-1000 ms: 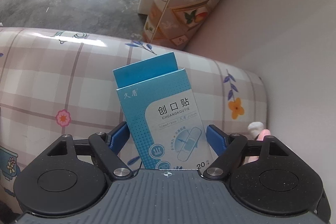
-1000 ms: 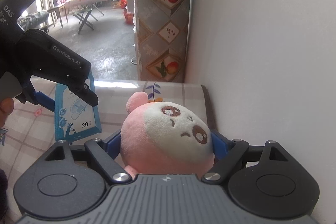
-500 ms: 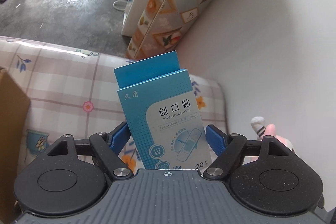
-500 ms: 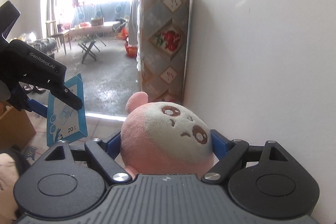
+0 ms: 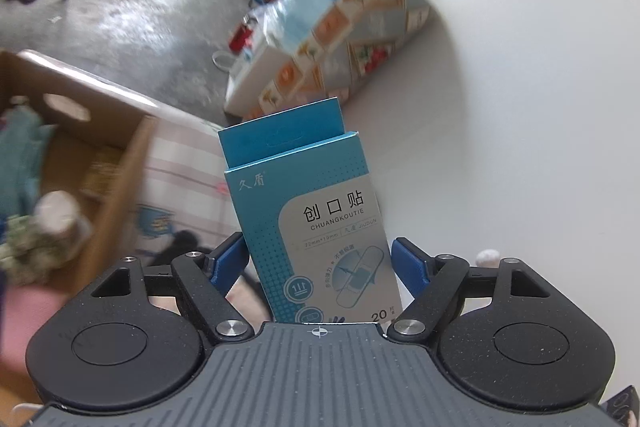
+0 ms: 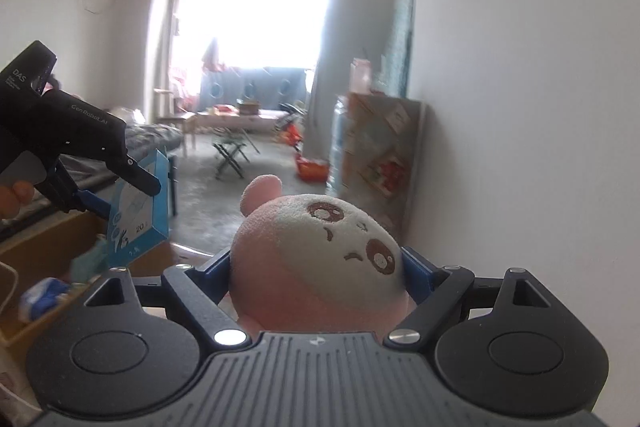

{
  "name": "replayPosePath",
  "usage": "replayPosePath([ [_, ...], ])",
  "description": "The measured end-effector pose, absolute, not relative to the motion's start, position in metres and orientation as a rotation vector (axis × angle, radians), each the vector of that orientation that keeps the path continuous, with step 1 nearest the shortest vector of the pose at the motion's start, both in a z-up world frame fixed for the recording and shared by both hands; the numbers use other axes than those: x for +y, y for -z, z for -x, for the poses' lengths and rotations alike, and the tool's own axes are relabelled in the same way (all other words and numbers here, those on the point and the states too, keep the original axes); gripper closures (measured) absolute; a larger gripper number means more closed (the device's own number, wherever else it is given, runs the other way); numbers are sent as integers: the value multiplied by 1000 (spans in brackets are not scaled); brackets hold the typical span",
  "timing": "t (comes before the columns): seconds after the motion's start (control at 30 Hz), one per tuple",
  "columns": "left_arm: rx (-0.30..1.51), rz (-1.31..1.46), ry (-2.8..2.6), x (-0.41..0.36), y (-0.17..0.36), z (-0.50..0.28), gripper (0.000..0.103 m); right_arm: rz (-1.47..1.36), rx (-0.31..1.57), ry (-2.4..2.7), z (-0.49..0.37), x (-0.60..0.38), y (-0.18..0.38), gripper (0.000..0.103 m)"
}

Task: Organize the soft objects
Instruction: 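Lift the bandage box and pink plush and carry both over the box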

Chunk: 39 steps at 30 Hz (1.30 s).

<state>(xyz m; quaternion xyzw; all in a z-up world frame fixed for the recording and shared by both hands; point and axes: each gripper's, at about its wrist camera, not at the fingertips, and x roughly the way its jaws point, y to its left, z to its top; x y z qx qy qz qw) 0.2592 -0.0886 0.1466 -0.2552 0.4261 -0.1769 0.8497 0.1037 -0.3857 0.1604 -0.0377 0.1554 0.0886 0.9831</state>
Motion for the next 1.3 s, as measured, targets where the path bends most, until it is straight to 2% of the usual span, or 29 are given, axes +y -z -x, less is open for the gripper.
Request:
replayPosePath([
  [0.23, 791, 571, 308, 3, -161, -183, 25, 44, 275, -378, -68, -333, -177, 15],
  [0.5, 743, 589, 196, 91, -145, -128, 26, -12, 314, -583, -85, -258, -172, 15],
  [0.7, 769, 541, 173, 124, -118, -135, 26, -39, 379, -679, -108, -210, -156, 15],
  [0.9, 910, 483, 149, 146, -73, -158, 26, -40, 431, -742, -125, -175, -137, 15],
  [1.0, 999, 527, 100, 158, -49, -169, 26, -30, 446, -767, -135, -162, -129, 15],
  [1.3, 1062, 702, -49, 167, -21, -189, 27, -36, 477, -812, -155, -151, -109, 15],
])
